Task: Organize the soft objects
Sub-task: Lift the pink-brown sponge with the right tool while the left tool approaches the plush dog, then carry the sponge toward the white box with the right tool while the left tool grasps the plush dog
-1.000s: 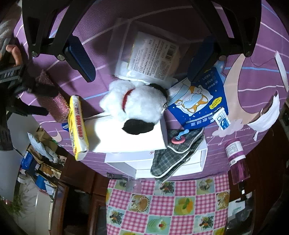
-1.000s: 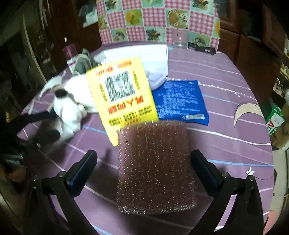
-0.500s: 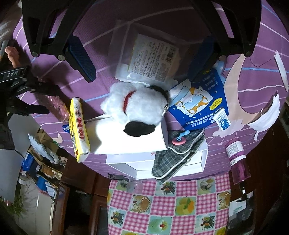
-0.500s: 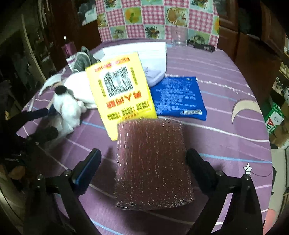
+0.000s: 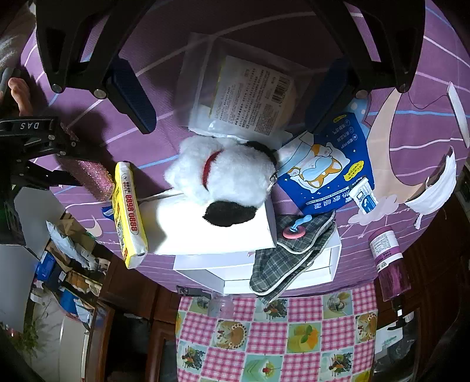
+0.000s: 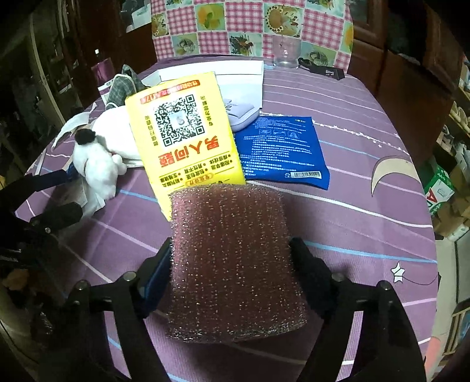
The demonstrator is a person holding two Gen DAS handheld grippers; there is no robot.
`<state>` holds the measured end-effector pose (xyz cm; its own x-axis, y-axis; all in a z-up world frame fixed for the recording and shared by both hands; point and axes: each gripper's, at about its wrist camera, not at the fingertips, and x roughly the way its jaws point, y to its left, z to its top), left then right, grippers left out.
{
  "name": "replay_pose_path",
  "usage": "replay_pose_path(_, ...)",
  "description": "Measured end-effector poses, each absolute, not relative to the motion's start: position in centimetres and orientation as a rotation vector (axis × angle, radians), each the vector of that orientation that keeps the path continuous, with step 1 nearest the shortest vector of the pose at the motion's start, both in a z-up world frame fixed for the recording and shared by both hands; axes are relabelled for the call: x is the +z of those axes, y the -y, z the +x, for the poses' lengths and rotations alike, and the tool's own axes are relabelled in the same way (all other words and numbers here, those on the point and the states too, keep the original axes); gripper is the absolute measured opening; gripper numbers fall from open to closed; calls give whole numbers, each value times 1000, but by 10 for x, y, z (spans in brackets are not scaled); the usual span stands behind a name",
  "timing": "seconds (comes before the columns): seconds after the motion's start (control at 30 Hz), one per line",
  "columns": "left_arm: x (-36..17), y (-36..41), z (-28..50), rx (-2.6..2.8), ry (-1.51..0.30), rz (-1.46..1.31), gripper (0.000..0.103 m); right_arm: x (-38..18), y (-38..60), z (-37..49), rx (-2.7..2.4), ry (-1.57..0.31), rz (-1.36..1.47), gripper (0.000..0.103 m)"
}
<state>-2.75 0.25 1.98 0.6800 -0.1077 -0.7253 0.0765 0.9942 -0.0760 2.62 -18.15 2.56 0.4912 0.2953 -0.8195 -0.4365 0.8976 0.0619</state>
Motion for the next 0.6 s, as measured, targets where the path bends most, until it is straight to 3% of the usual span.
replay_pose_path(0.4, 27, -2, -33, -84, -770, -28, 99, 48, 199, 17, 475, -908, -61, 75)
replay_pose_path(0.6, 62, 8, -55, -79, -685, -3, 99, 100, 217, 9, 449, -848, -28, 75)
